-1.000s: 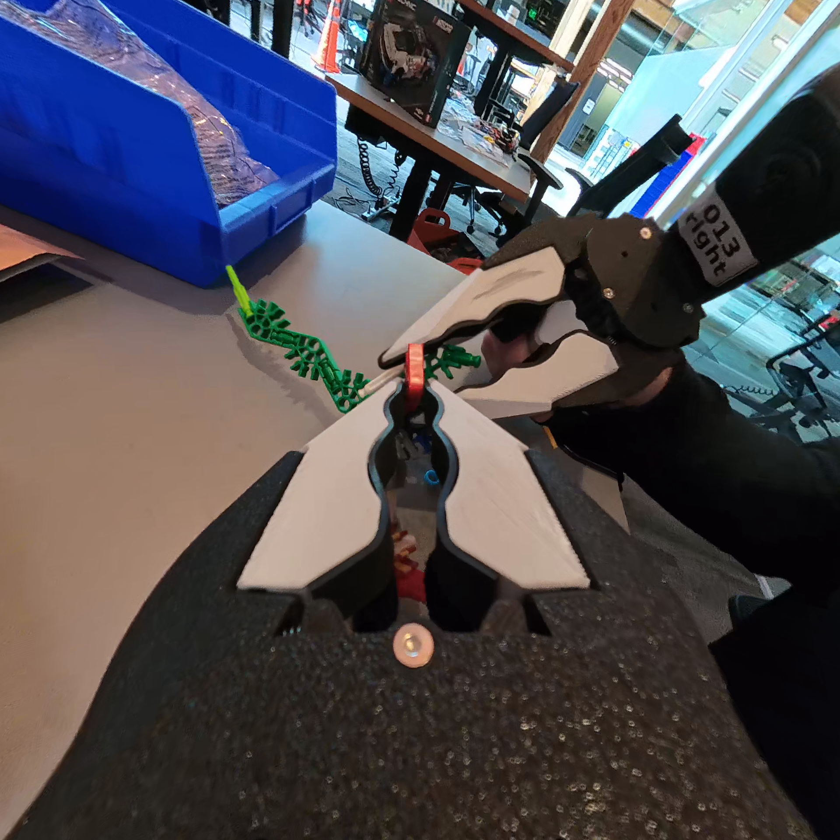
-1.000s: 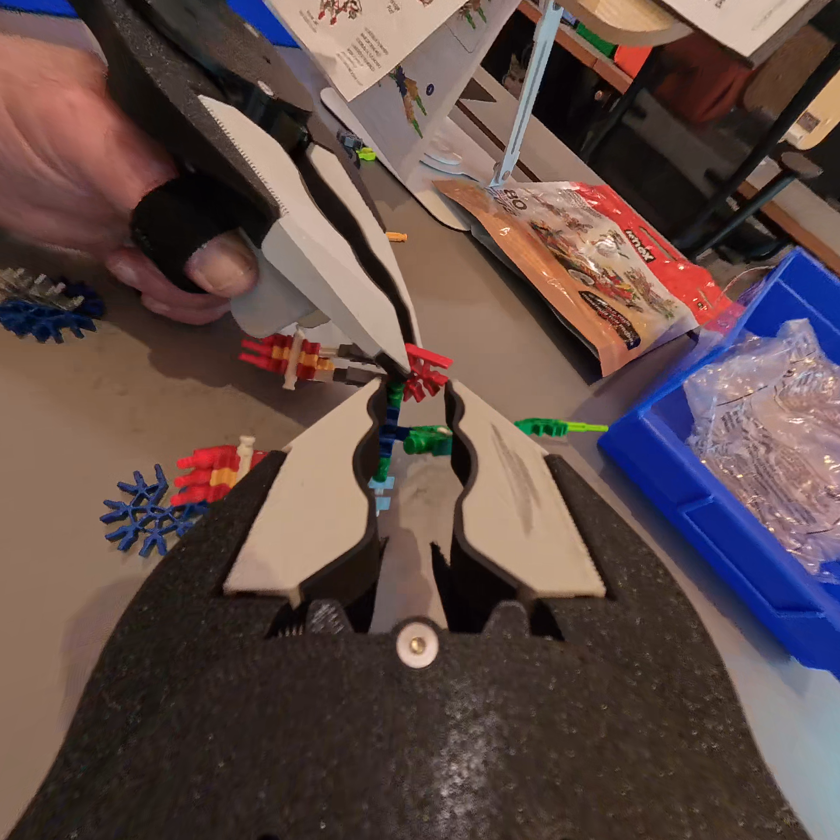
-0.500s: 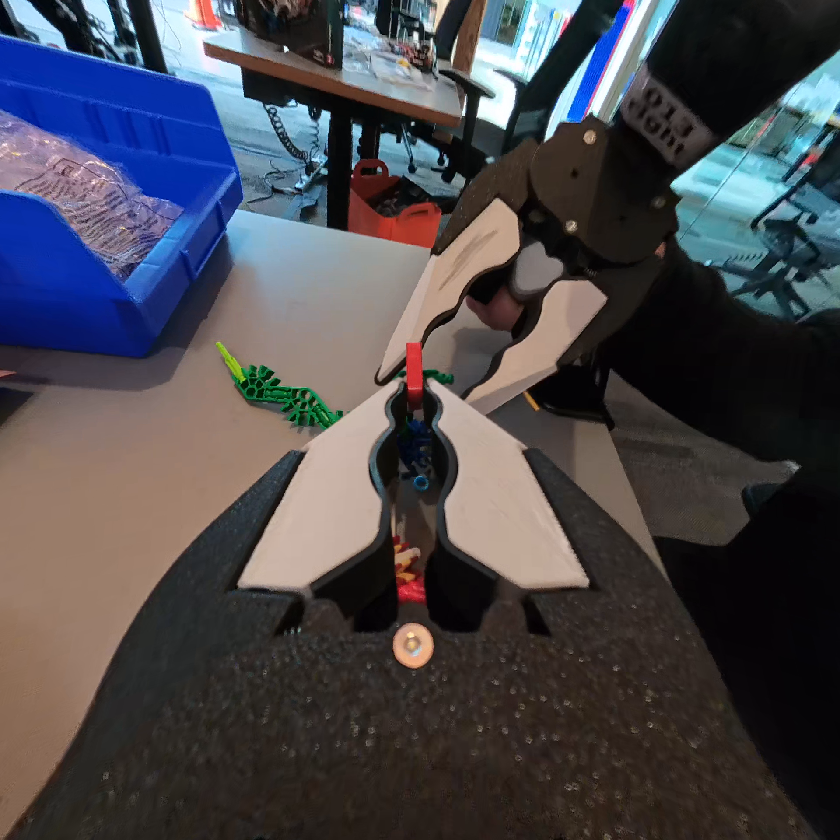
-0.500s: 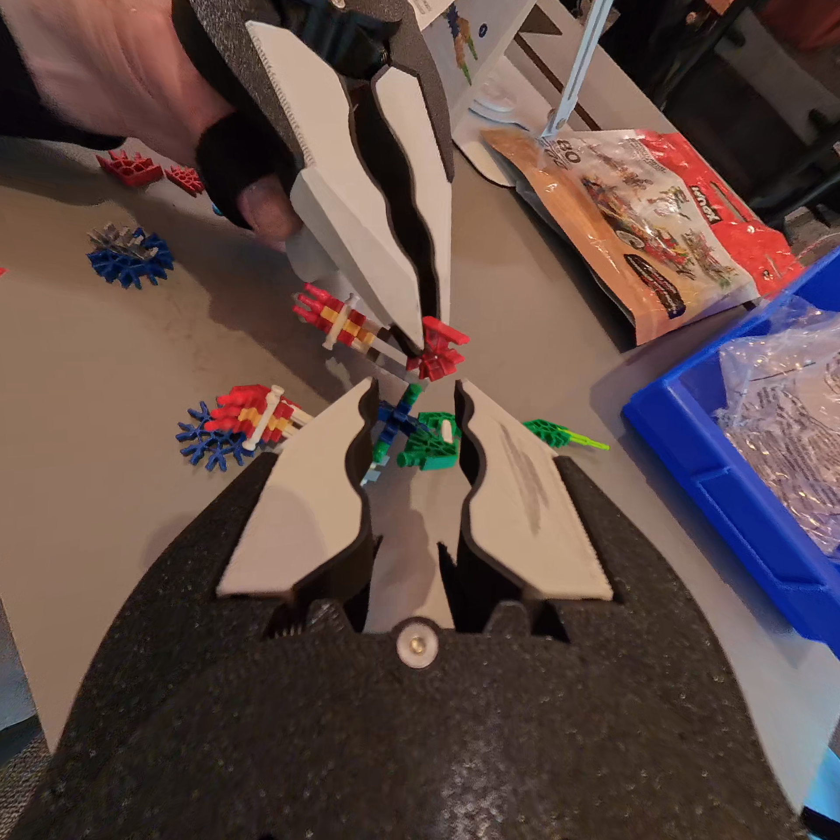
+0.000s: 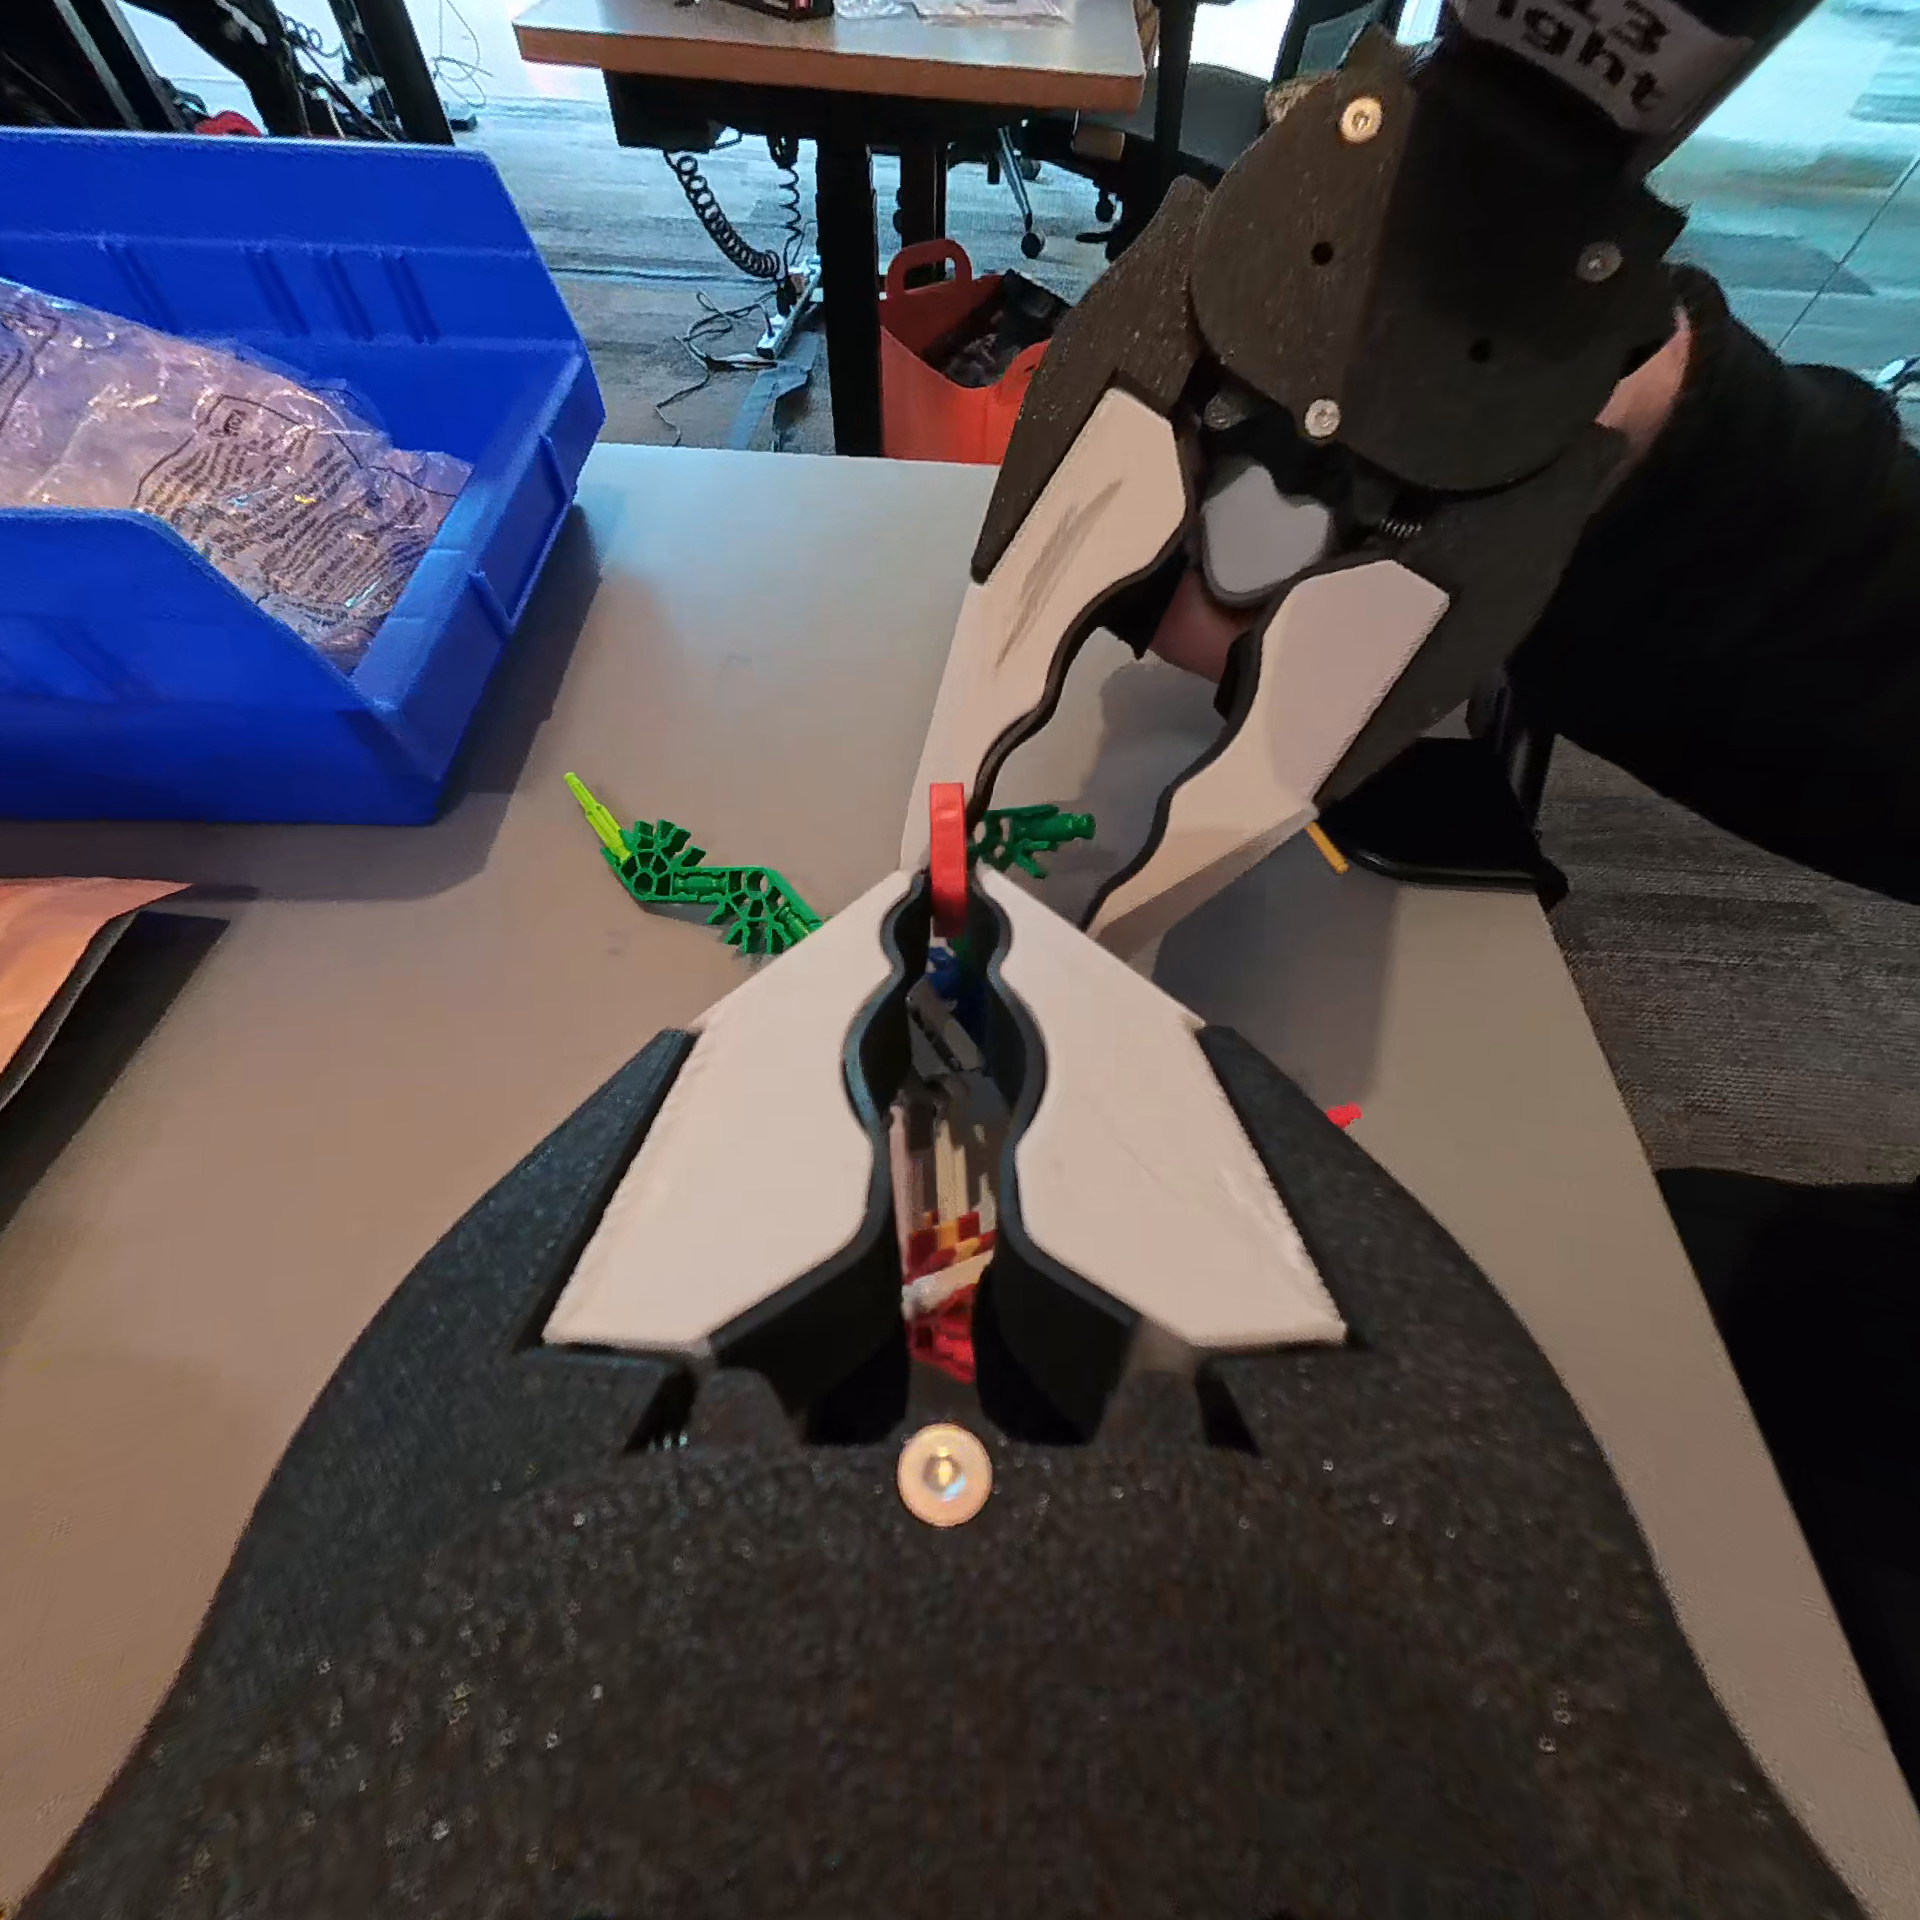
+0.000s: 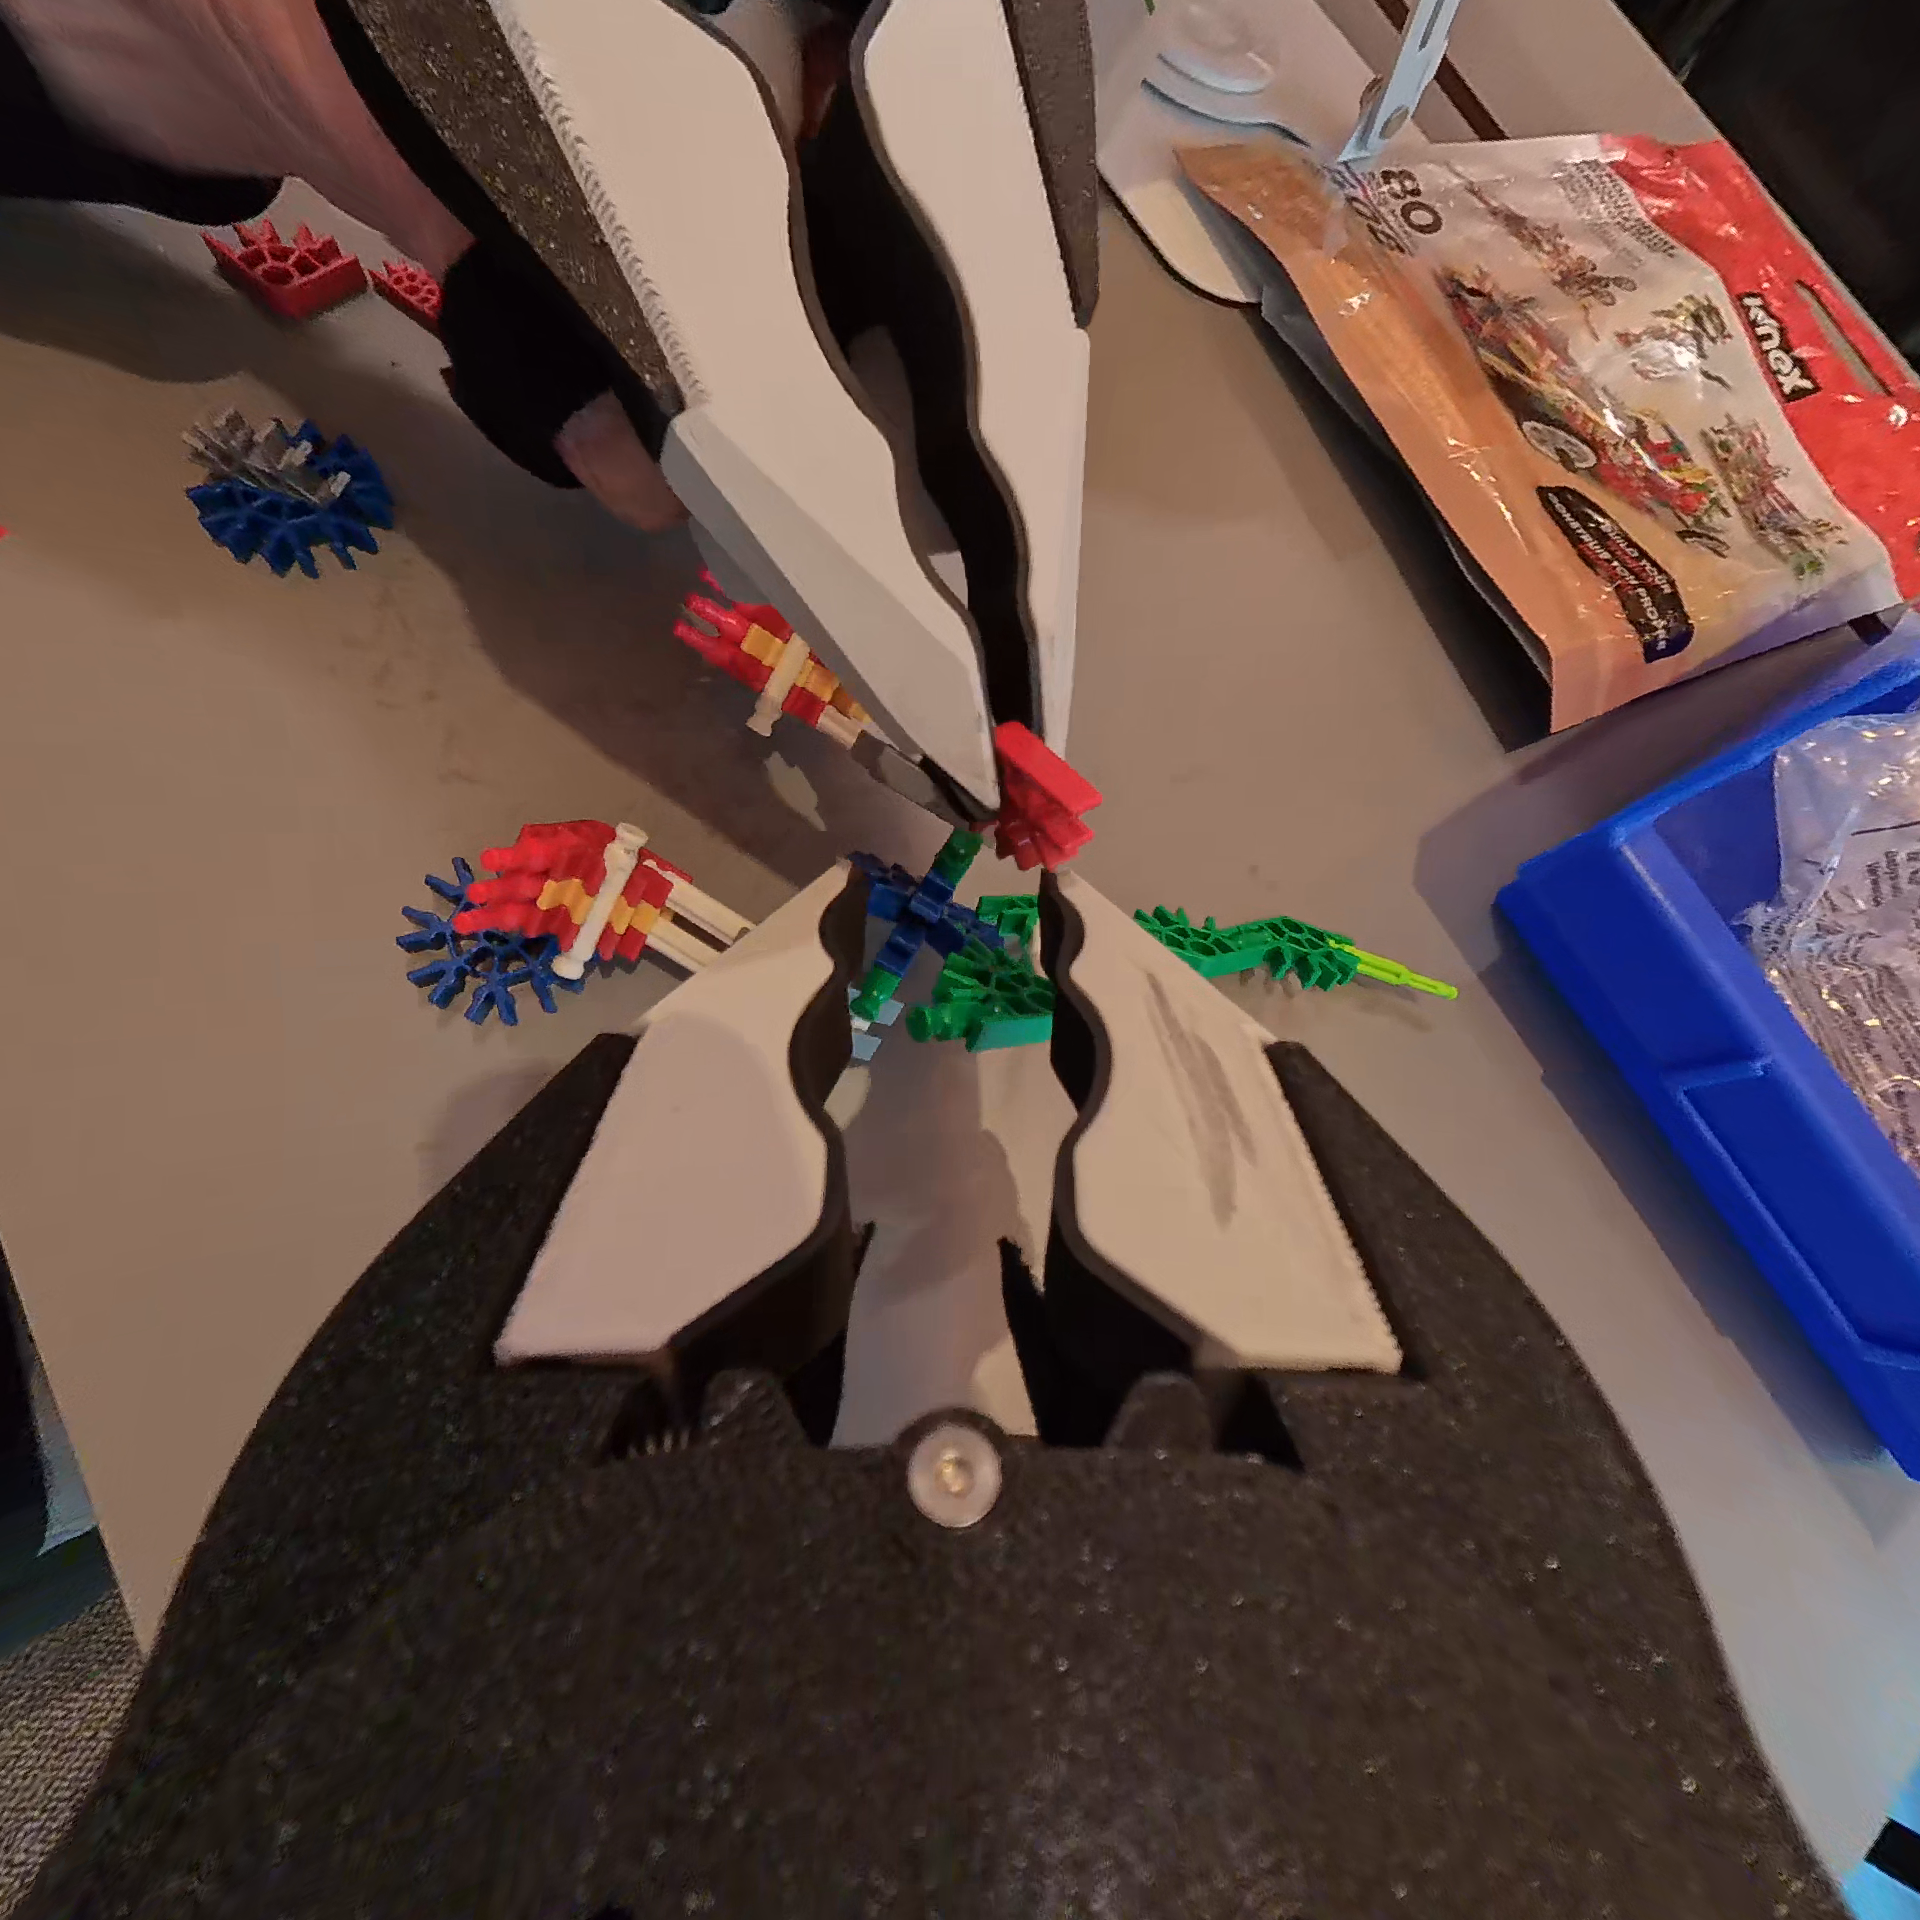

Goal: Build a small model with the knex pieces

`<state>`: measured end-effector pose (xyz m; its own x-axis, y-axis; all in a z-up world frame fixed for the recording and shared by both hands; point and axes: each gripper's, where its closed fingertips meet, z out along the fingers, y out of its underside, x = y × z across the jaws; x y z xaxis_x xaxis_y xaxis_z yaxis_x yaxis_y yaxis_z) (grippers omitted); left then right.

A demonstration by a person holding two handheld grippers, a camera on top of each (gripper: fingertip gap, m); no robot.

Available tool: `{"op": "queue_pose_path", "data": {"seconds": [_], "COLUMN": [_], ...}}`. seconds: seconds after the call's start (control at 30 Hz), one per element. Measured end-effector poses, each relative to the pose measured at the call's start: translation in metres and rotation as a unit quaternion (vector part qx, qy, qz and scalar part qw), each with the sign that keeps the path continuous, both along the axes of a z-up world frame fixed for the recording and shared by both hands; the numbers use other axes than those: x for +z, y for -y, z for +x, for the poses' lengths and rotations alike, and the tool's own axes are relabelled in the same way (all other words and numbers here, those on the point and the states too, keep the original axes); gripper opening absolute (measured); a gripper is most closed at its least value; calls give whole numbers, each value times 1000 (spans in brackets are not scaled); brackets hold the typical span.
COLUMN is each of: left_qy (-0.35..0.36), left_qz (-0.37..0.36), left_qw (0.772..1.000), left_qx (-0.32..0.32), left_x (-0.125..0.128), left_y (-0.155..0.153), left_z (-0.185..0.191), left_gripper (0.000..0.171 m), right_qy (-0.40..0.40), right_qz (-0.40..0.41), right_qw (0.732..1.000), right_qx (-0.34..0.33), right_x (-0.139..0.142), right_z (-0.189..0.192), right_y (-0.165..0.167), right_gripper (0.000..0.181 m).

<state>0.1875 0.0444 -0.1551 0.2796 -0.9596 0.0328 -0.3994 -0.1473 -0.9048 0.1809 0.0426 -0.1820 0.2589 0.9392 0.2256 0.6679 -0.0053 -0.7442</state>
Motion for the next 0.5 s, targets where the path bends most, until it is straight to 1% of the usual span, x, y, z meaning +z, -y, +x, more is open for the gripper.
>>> {"op": "queue_pose_path", "data": {"seconds": [0.23, 0.5], "left_qy": [-27, -31], "left_qz": [-3, -20], "left_qw": [1000, 999], "left_qx": [4, -4], "left_x": [-8, -10], "left_y": [-3, -3], "left_z": [-4, -3], "left_gripper": [5, 5], "right_qy": [1, -6], "right_qz": [-17, -38], "right_qw": [1000, 999], "right_qx": [0, -7], "right_x": [-3, -5], "right_z": [-3, -2], "right_y": [-1, -2], "right_gripper": [29, 27]}}
